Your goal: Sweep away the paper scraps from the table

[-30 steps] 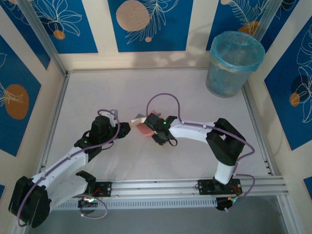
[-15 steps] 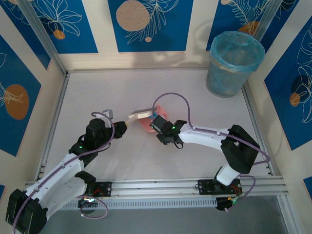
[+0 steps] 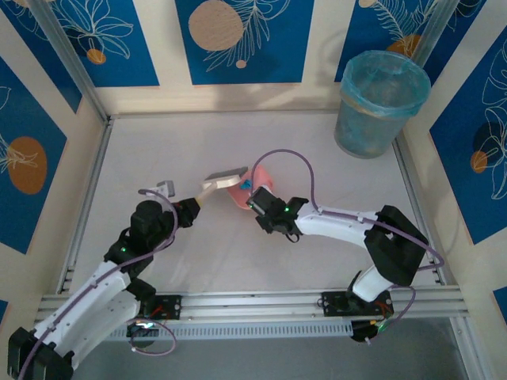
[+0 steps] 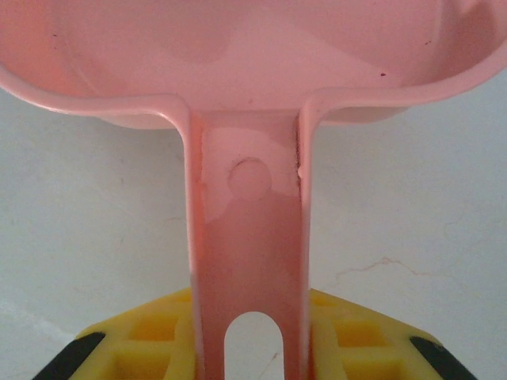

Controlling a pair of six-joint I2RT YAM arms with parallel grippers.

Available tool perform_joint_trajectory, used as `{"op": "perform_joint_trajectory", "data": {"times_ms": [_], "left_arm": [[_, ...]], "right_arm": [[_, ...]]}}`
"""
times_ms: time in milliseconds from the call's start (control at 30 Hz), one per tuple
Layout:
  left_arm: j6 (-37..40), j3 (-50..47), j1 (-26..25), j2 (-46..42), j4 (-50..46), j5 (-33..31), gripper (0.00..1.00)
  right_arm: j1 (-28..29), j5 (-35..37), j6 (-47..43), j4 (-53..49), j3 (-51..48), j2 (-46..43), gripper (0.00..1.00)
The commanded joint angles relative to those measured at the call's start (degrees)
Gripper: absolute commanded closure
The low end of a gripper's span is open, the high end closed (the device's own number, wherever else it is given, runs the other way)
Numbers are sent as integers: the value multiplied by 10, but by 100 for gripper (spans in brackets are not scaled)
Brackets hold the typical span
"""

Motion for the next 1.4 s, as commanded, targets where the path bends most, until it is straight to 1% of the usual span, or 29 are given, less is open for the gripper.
{"op": "perform_joint_trajectory", "data": {"times_ms": [0,133,300,633,700,767,933,1067,1133,1267,1367], "left_arm": [[-2,-11,-4,-39,19,-32,100],[-3,-24,-4,-85,14,-57,100],[-9,-33,-4,-125,-9,-95,100],[-15,-27,-3,-106,-20,-101,100],[-16,-27,-4,-104,-19,-100,100],[-19,-28,-4,-101,-19,-101,100],[-23,-28,-4,-84,-12,-95,100],[-30,-27,-4,-64,-2,-80,100],[-30,-26,-4,-57,1,-73,100],[-32,-21,-3,-45,1,-62,100],[-32,-22,-4,-44,3,-58,100]], "right_arm": [[1,33,11,27,-14,-39,100],[-5,43,17,44,-33,-74,100],[-22,32,26,61,-58,-118,100],[-54,35,52,73,-92,-192,100],[-66,35,66,59,-88,-204,100],[-80,35,87,18,-67,-212,100],[-118,16,113,-77,14,-213,100],[-174,-16,134,-123,99,-192,100],[-213,-55,150,-124,137,-184,100],[-318,-140,207,-129,223,-158,100],[-418,-251,262,-122,282,-130,100]]}}
